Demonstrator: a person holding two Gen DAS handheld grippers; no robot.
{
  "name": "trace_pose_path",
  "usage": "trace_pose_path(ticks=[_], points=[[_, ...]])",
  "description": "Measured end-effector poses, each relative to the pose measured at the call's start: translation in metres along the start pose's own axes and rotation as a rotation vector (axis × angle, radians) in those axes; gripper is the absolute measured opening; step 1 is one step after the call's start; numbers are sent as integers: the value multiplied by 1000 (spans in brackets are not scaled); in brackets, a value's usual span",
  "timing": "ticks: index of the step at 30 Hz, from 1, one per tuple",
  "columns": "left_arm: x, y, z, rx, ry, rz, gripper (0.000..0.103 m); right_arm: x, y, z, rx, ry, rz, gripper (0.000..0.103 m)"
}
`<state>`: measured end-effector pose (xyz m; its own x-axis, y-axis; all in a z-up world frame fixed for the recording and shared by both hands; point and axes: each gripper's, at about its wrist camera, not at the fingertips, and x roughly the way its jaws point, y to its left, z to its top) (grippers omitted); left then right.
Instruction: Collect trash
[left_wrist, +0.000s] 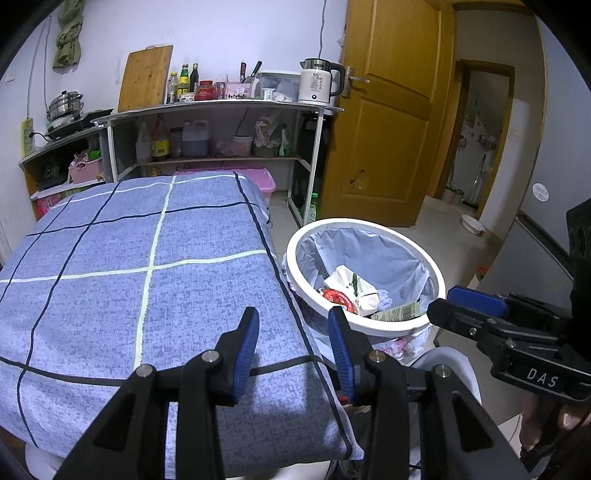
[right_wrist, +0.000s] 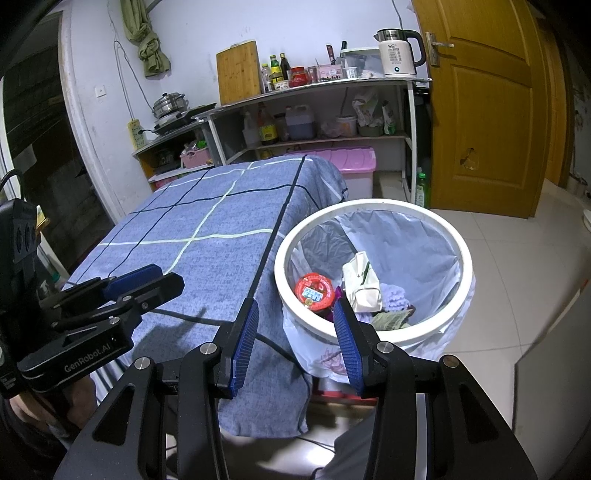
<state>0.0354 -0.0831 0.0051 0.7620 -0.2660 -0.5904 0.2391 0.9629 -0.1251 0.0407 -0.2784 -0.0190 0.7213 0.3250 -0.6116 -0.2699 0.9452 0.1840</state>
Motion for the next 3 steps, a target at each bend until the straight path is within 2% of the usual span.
trace_pose_path(ticks=[3], points=[[0, 0, 0, 0, 1, -1, 40, 0, 0, 0, 0, -1, 0, 44]])
